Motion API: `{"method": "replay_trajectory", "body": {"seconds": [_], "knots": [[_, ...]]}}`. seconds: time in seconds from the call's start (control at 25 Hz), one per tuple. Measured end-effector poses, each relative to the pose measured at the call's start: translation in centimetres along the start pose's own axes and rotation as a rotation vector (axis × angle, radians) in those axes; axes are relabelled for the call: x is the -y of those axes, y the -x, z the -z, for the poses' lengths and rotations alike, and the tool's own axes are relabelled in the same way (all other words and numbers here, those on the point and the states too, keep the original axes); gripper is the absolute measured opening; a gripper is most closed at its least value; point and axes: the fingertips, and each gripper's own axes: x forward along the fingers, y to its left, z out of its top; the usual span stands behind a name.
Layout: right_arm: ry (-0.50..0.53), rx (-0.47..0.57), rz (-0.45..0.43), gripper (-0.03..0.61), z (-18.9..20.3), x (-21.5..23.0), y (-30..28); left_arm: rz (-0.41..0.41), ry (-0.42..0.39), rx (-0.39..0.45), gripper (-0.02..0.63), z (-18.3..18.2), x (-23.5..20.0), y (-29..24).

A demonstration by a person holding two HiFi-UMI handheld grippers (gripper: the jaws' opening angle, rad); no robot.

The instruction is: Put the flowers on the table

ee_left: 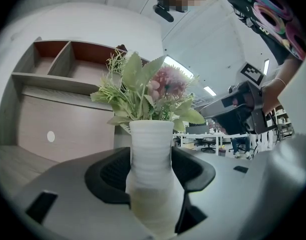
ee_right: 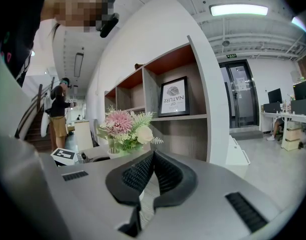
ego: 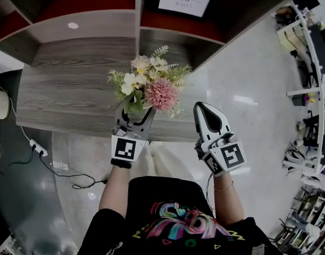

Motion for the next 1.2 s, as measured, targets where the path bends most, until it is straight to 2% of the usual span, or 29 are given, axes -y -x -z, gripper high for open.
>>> {"method": "replay_trajectory", "body": {"seconds": [0.36,0.56,1.0,1.08,1.2], "knots": [[0.015,-0.010,0.001,0.015,-0.1,0.1,0.2,-0.024,0.005,0.000,0.264,-0.3,-0.1,0.5],[0.025,0.002,-0.002,0.015,-0.6,0.0,0.4,-0.023,-0.019,0.005,0.264,-1.3,-0.1,1.2],[0.026,0.093,-0.023,0.015,-4.8,-0.3,1.1,-0.017,-0.029,-0.070,0.264,-4.1,-0.2,4.2],[0.024,0.137,-0.043,0.015,-6.0,-0.5,1.2,-0.016,-0.044,-0.087,0.264,-4.7,-0.4,4.8],[0.031,0.123,-0.039,0.015,-6.5,-0.3,1.5,-0.013,-0.084,-0.142,0.264,-5.4,-0.6,6.0]]}}
